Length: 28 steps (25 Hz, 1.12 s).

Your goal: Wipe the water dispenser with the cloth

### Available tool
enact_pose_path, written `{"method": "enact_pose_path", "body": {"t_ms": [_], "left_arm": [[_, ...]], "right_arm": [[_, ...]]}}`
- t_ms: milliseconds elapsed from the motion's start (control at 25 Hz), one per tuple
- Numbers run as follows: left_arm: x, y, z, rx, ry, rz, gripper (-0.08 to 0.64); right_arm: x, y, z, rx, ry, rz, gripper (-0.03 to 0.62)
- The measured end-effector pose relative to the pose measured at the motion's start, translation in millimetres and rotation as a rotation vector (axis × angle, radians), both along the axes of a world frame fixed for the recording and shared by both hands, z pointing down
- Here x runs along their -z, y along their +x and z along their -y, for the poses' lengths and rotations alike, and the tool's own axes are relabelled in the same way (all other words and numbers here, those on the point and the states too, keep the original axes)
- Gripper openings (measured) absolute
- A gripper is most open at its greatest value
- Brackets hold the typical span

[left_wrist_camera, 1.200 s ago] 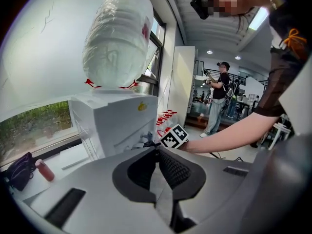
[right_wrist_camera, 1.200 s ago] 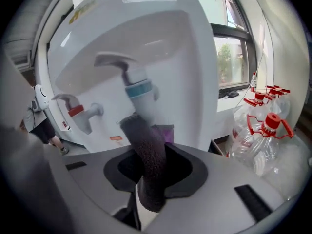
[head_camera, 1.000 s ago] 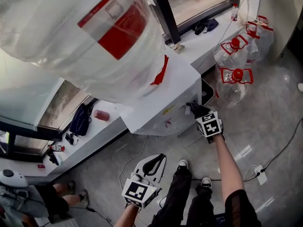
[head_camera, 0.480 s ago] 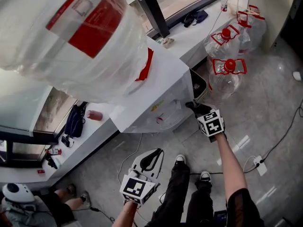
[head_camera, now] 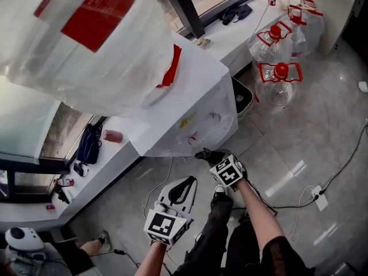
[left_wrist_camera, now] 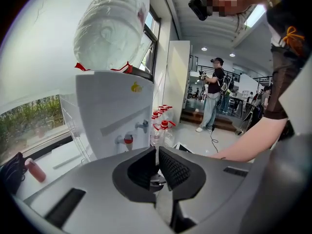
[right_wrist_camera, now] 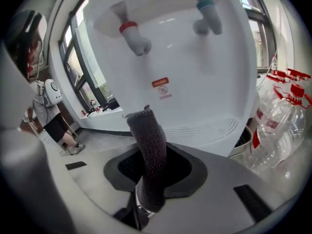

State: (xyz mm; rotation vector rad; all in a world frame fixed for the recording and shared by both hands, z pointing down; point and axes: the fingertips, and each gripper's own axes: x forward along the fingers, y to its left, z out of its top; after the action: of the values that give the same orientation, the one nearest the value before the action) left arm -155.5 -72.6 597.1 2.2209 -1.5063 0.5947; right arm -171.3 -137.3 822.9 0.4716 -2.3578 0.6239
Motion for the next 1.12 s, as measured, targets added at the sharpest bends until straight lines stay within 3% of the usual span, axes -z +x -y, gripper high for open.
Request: {"method": "enact_pose_path", "body": {"t_ms": [200,360,720,1120], "left_arm": [[-17,-7,-1,-0.006,-0.013,0.017,0.02],[-27,-8,4,-0.017,-0.01,0.022,0.02],[-44,8,13,-0.082,-0.022,0.008,0.02],[-46,34,32,-0.188,-0.019,0.016,0.02]], "right_arm": [[-17,-39,-24,0.068,-0.027,0.022,0.103],[-41,-38,-14,0.067,-0.017,-0.012,0.103],[-52,3,25,0.032,0.034,-0.032,0.103],[-50,84,119,-0.185,0.066,-0.094,0.103]]}}
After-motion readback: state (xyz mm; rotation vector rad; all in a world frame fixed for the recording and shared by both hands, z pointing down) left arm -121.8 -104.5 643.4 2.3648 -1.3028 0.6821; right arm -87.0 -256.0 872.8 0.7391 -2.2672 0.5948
